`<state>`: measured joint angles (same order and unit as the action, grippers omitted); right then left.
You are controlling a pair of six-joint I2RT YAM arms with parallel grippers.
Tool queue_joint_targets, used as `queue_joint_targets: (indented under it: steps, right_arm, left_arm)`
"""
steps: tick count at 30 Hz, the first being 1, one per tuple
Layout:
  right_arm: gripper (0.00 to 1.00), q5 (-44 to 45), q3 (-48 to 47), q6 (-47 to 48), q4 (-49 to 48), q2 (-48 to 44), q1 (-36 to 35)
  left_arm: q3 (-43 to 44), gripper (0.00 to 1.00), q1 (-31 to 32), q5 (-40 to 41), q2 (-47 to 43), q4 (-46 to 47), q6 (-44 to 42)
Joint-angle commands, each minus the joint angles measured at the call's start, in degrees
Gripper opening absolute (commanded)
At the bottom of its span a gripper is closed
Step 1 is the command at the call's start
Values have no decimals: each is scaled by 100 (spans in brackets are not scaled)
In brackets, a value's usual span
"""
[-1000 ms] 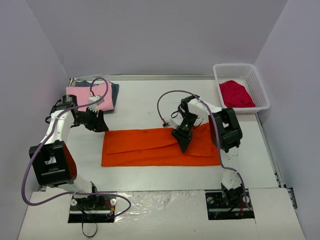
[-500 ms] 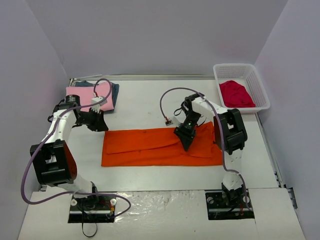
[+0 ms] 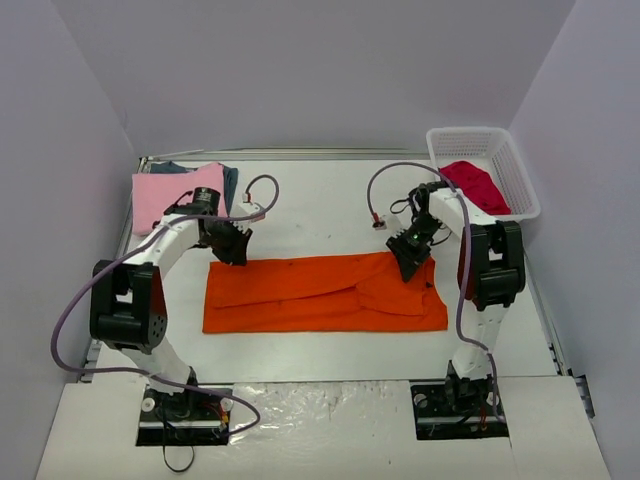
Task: Fold and stack the t-shirts
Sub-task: Rotate the tshirt 90 degrees
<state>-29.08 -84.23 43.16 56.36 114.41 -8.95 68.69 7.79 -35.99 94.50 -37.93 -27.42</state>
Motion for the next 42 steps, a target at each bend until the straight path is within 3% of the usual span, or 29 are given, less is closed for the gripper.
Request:
queue_joint_targets:
  steps: [1, 13, 21, 28, 32, 36, 42]
  right_arm:
    - [7, 403, 292, -185, -19, -191, 121]
    - [4, 737, 697, -237, -406, 310, 552]
    - [0, 1123, -40, -527, -565, 1126, 842]
    - [0, 1195, -2209, -940, -153, 2609, 816]
    - [0, 1019, -4384, -1116, 340, 3508, 641]
    - [0, 1167, -5961, -1301, 605, 4291, 325]
    - [1, 1387, -6220, -1388, -553, 4362, -325]
  left_arm:
    - [171, 2, 99, 618, 339, 357, 263]
    - [-101, 2, 670, 2516, 1149, 453, 88]
    - [-452, 2, 1022, 3431, 1053, 269, -52]
    - [-628, 2, 1391, 3458, 816, -178, -114]
    - [-769, 2, 1804, 3186, 825, -355, -36]
    - [-752, 2, 2287, 2923, 903, -425, 123]
    - [-576, 2, 3078, 2350, 1132, -505, 412]
